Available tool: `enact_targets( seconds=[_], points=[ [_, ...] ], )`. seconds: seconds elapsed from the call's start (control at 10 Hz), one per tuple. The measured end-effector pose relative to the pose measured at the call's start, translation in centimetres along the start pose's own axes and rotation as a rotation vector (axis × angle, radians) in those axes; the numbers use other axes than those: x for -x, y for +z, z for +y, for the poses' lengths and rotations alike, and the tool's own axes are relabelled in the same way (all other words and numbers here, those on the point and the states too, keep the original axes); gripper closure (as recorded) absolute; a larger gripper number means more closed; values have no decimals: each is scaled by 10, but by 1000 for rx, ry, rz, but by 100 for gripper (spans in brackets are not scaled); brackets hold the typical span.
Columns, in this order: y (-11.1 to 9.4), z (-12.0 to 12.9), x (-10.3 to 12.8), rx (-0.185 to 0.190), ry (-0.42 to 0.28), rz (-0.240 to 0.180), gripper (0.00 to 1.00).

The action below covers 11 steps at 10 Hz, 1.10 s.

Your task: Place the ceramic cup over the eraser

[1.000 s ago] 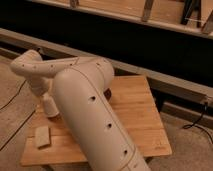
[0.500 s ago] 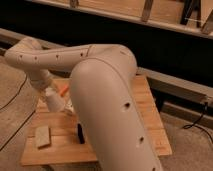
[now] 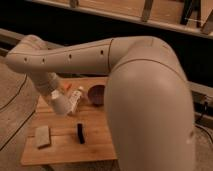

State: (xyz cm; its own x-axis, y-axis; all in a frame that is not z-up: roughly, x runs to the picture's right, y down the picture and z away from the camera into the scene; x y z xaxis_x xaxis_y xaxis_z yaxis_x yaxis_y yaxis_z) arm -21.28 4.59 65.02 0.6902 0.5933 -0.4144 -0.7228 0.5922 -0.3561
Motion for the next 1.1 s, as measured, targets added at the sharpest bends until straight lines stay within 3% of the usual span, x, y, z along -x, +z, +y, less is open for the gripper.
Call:
enact_targets(
  seconds=[0.6,1.1],
  points=[
    [10,8,-58,47,9,-8,100],
    [19,3,-91,33,17,11,100]
  ],
)
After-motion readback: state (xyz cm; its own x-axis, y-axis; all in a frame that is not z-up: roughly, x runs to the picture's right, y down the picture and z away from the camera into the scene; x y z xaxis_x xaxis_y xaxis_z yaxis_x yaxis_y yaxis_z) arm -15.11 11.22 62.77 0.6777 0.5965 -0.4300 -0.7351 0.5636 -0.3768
